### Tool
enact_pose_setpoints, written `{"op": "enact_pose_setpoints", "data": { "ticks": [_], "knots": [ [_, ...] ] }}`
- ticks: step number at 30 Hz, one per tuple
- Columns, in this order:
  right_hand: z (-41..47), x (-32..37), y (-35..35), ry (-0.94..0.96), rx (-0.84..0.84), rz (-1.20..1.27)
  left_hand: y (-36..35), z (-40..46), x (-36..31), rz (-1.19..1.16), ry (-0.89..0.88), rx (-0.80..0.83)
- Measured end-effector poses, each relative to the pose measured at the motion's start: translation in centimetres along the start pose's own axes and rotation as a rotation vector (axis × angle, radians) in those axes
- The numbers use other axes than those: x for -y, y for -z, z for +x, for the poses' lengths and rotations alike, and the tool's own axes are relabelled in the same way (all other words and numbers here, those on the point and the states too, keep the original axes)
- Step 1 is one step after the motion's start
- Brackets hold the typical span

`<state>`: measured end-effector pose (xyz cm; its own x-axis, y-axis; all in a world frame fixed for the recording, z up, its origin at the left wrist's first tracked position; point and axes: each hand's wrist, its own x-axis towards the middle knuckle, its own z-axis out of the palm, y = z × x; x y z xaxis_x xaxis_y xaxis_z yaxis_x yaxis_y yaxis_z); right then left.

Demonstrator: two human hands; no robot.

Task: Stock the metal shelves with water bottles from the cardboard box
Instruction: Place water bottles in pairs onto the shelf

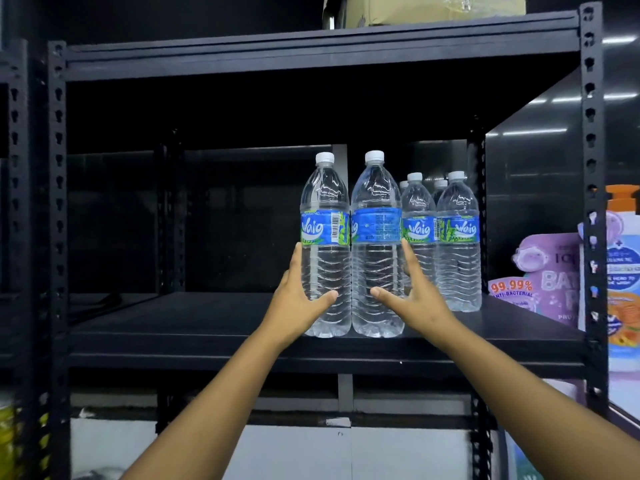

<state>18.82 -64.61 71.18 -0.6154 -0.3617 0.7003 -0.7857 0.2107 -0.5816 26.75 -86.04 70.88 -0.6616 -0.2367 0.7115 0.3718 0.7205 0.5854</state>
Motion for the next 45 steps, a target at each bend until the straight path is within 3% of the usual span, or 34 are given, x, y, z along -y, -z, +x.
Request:
{"op": "enact_pose_setpoints", "data": {
  "ticks": [13,29,45],
  "knots": [
    [1.2,-1.0,-0.6,0.027,0.012,-0.074,0.1,0.8,0.8,-0.032,-0.035,0.039],
    [8.9,-5.3,-3.6,-0.09,0.05,-0.143,-1.7,9.9,6.0,0.005,0.099,0.304],
    [15.1,-10.0,-6.0,-0.158,0.095,-0.102,-4.3,16.0,10.7,-0.007,0.132,0.348]
  ]
}}
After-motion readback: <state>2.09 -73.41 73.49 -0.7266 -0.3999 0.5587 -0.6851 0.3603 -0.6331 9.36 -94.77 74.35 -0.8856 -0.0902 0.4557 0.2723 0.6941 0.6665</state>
